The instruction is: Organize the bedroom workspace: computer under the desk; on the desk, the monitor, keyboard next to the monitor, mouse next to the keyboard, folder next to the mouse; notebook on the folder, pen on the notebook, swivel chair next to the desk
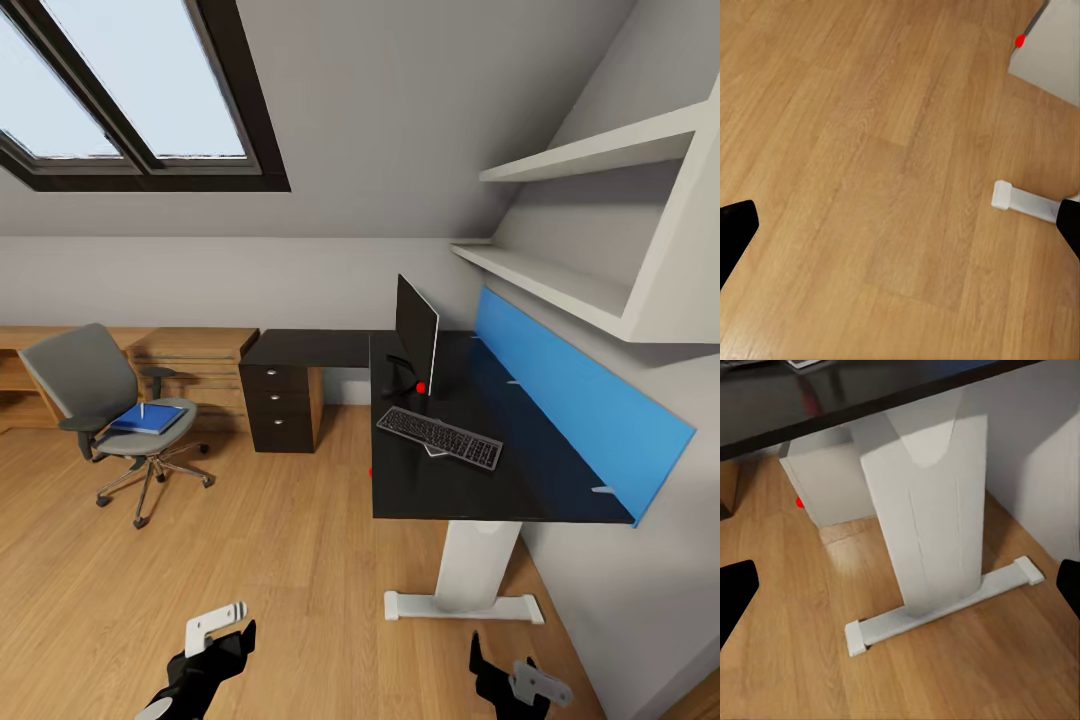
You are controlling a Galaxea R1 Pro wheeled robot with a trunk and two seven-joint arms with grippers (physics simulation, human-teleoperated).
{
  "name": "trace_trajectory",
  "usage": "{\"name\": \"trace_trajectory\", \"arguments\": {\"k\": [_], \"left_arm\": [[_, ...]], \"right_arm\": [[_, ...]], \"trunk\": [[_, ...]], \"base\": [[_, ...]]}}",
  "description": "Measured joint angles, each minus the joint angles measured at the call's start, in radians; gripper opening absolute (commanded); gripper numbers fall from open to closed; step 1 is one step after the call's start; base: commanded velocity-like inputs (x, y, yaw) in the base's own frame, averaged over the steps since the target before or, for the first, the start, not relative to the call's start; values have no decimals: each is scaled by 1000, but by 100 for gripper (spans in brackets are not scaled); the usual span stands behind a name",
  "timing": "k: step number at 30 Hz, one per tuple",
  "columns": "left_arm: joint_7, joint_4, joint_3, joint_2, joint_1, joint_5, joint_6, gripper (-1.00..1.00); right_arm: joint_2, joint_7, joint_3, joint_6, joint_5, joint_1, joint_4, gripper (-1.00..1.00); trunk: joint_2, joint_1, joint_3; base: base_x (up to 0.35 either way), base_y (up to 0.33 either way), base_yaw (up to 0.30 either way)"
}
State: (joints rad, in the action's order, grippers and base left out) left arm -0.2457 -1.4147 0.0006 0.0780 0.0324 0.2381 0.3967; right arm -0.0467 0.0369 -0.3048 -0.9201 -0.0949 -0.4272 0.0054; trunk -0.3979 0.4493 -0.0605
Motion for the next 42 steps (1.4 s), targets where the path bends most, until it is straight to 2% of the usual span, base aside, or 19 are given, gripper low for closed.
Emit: {"name": "trace_trajectory", "arguments": {"k": [3,7,11,15,16,20,21,24,28,31,34,35,37,42], "left_arm": [[0,0,0,0,0,0,-2,100],[0,-2,1,0,0,0,-2,100],[0,-3,1,0,0,0,-3,100],[0,-3,1,0,0,0,-3,100],[0,-4,1,0,0,0,-3,100],[0,-4,1,0,0,0,-3,100],[0,-4,1,0,0,0,-3,100],[0,-4,1,0,0,0,-4,100],[-1,-5,1,0,0,0,-4,100],[-1,-6,1,0,0,0,-5,100],[-1,-8,1,0,0,0,-5,100],[-1,-19,1,0,0,0,-5,100],[0,-31,1,0,0,0,-5,100],[0,-37,0,0,0,-1,-4,100]], "right_arm": [[-1,-3,-1,-1,7,0,-24,100],[-2,-8,-1,19,13,-1,-103,100],[-3,-36,-2,149,17,-2,-259,100],[-1,-71,2,343,18,-2,-419,100],[0,-85,5,455,19,-2,-501,100],[1,-98,6,678,19,-5,-659,100],[3,-101,6,775,20,-9,-719,100],[7,-106,5,902,19,-32,-783,100],[16,-113,4,1030,17,-102,-809,100],[20,-117,4,1119,16,-181,-781,100],[20,-118,5,1153,16,-228,-728,100],[20,-119,6,1169,16,-274,-651,100],[19,-119,6,1176,16,-309,-583,100],[25,-119,4,1169,18,-339,-531,100]], "trunk": [[0,0,0],[0,0,0],[0,0,0],[0,0,0],[0,0,0],[0,0,0],[0,0,0],[0,0,0],[0,0,0],[0,0,0],[0,0,0],[0,0,0],[0,0,0],[0,-1,0]], "base": [[2,0,0],[1,0,0],[0,0,0],[0,0,0],[0,0,0],[0,0,0],[0,0,0],[0,0,0],[0,0,0],[0,0,0],[20,0,0],[89,0,0],[146,0,0],[248,0,0]]}}
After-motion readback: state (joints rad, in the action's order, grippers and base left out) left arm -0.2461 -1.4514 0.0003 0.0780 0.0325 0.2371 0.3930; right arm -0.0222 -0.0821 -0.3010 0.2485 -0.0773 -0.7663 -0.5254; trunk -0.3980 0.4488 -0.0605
